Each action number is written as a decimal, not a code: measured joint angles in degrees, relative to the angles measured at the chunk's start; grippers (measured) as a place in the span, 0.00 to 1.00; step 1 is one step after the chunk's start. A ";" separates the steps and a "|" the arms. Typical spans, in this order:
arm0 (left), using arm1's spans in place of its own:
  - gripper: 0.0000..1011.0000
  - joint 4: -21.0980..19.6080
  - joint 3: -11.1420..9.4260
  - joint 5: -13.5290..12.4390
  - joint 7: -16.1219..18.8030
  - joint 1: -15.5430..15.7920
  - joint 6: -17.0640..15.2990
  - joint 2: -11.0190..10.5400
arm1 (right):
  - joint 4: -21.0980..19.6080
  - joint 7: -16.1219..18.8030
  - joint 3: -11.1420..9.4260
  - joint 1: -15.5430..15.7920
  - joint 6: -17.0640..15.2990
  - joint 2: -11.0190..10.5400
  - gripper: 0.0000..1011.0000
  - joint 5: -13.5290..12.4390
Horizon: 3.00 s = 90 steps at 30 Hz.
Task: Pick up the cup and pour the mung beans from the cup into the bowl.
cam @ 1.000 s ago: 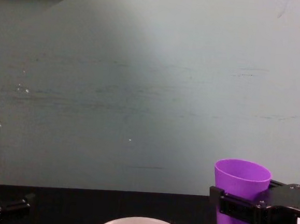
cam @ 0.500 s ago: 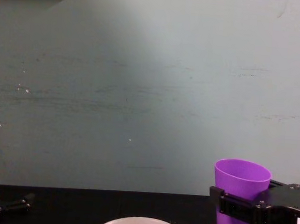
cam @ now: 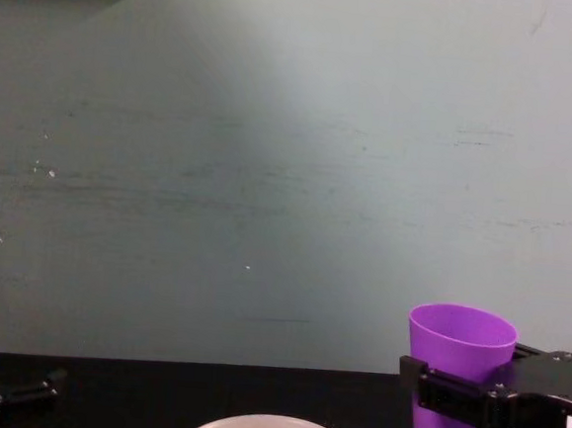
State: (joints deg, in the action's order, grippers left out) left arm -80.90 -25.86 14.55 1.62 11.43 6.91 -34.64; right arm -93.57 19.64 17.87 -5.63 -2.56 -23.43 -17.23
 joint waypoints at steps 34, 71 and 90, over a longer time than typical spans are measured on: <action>0.99 0.00 0.00 0.00 0.00 0.00 0.00 0.00 | 0.00 0.00 0.00 0.00 0.00 0.00 0.72 0.00; 0.99 0.00 0.00 0.00 0.00 0.00 0.00 0.00 | -4.03 -1.65 4.03 -1.96 -4.93 -2.01 0.72 10.85; 0.99 0.00 0.00 0.00 0.00 0.00 0.00 0.00 | -8.64 -3.26 12.94 -6.68 -13.61 -4.35 0.72 32.32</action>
State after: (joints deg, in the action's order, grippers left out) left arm -80.90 -25.86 14.55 1.62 11.43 6.90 -34.64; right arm -102.21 16.38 30.81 -12.31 -16.17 -27.78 15.09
